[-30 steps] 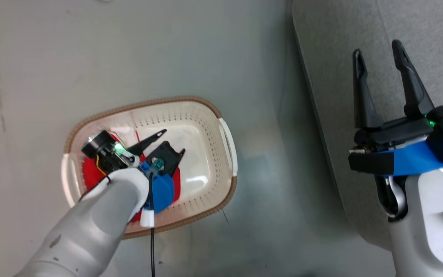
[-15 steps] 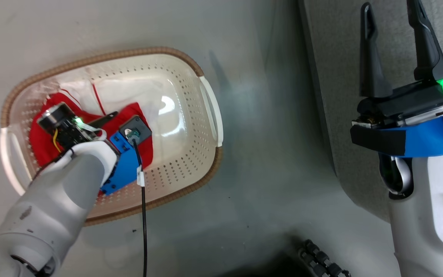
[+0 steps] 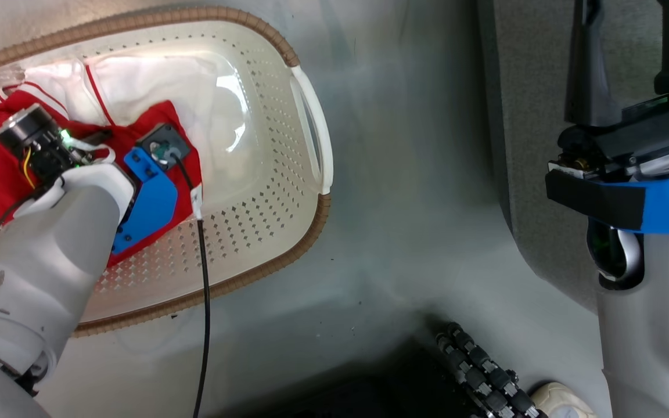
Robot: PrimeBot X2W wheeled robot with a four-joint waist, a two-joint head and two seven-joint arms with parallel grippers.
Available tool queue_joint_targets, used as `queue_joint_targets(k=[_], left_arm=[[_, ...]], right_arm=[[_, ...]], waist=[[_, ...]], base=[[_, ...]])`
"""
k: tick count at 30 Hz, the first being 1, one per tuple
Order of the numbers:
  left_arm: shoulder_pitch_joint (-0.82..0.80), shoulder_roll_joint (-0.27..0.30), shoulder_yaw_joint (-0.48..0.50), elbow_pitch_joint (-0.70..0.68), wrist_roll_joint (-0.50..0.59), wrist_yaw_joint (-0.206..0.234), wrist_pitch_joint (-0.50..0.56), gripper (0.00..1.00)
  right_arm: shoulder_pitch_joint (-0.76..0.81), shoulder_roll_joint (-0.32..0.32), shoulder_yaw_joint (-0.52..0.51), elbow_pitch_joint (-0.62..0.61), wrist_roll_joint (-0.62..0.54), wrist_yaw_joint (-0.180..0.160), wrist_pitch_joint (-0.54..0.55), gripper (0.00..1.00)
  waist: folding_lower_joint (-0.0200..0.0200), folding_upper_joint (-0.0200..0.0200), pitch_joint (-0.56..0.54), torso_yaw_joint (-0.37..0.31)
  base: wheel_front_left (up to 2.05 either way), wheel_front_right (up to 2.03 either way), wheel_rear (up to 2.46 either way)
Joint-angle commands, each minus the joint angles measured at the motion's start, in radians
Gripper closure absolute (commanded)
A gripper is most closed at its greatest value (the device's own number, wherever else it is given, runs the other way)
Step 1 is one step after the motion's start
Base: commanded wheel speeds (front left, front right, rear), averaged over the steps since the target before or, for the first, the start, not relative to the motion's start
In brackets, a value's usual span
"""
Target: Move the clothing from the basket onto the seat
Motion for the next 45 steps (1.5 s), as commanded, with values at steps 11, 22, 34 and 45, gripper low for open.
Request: queue_joint_targets(k=[11, 22, 34, 45], left_arm=[[-0.027, -0.044, -0.013, 0.015, -0.001, 0.024, 0.126, 0.00], [-0.039, -0.083, -0.014, 0.013, -0.006, 0.021, 0.155, 1.00], [0.012, -0.099, -0.015, 0.006, -0.032, 0.009, 0.043, 1.00], [0.068, -0.167, 0.008, 0.004, -0.087, 0.007, -0.081, 1.00]], right_arm=[[0.011, 0.003, -0.026, -0.039, 0.000, 0.000, -0.003, 0.00], [0.003, 0.003, -0.035, -0.034, -0.012, 0.000, -0.003, 0.00], [0.016, 0.003, -0.043, -0.011, -0.023, 0.000, -0.004, 0.00], [0.048, -0.005, -0.054, 0.037, -0.051, 0.000, -0.003, 0.00]], waist=[[-0.0001, 0.0000, 0.041, 0.003], [-0.0001, 0.0000, 0.025, 0.021], [-0.0001, 0.0000, -0.055, 0.047], [-0.0001, 0.0000, -0.192, 0.092]], base=[[0.00, 0.00, 0.00], [0.00, 0.00, 0.00], [0.00, 0.00, 0.00], [0.00, 0.00, 0.00]])
